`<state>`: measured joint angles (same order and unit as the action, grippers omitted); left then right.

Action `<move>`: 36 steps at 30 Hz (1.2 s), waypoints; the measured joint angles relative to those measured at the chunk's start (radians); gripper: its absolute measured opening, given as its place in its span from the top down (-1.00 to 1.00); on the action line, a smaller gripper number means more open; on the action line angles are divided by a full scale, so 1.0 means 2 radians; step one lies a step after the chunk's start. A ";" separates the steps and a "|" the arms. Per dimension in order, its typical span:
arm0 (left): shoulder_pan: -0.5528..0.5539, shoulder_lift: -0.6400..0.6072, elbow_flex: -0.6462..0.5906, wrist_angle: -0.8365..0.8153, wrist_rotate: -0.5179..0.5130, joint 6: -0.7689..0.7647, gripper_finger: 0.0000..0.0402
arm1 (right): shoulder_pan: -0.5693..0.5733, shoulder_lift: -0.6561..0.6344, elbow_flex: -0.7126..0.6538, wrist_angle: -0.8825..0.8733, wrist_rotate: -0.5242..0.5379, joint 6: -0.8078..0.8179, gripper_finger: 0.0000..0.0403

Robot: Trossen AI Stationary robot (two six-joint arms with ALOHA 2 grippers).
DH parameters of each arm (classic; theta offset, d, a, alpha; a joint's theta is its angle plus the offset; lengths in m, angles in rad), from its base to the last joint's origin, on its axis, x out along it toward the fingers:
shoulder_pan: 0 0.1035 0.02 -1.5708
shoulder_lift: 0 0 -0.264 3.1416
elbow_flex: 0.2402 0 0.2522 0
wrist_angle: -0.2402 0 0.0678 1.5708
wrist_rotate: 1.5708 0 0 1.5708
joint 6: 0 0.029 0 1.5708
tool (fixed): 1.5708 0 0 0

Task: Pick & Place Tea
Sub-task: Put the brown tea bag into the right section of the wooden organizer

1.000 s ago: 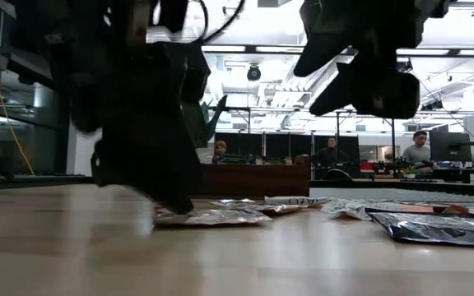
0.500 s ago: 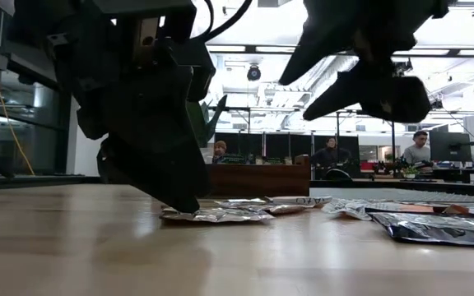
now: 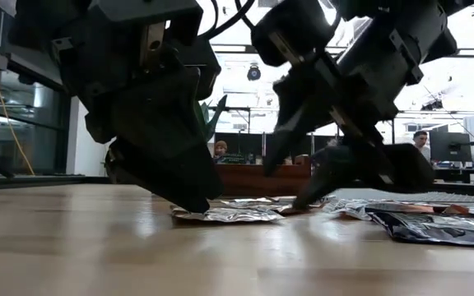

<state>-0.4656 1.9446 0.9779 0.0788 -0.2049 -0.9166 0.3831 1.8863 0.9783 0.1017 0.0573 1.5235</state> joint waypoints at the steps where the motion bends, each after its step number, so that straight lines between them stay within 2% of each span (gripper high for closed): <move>1: 0.000 0.000 0.000 0.001 0.000 0.000 0.08 | 0.000 0.000 0.000 -0.004 0.000 0.000 0.13; 7: 0.000 0.001 -0.001 0.011 0.002 0.002 0.08 | -0.005 0.004 0.000 -0.010 -0.001 -0.002 0.13; 13: 0.000 0.002 -0.002 0.030 0.005 0.003 0.08 | -0.013 0.034 0.002 0.032 -0.033 -0.006 0.13; 21: 0.000 0.002 -0.002 0.032 0.007 0.010 0.08 | -0.018 0.042 0.003 0.051 -0.037 -0.008 0.14; 25: 0.000 0.002 -0.002 0.038 0.013 0.011 0.08 | -0.018 0.043 0.002 0.048 -0.039 -0.011 0.33; 32: 0.001 0.002 -0.002 0.040 0.023 0.015 0.08 | -0.018 0.044 0.002 0.047 -0.047 -0.030 0.93; 36: 0.001 0.002 -0.002 0.041 0.050 0.031 0.08 | -0.018 0.044 0.002 0.047 -0.045 -0.035 0.94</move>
<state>-0.4635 1.9488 0.9749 0.1613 -0.1052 -0.8556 0.3466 1.9742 0.9833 0.1963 -0.0328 1.4540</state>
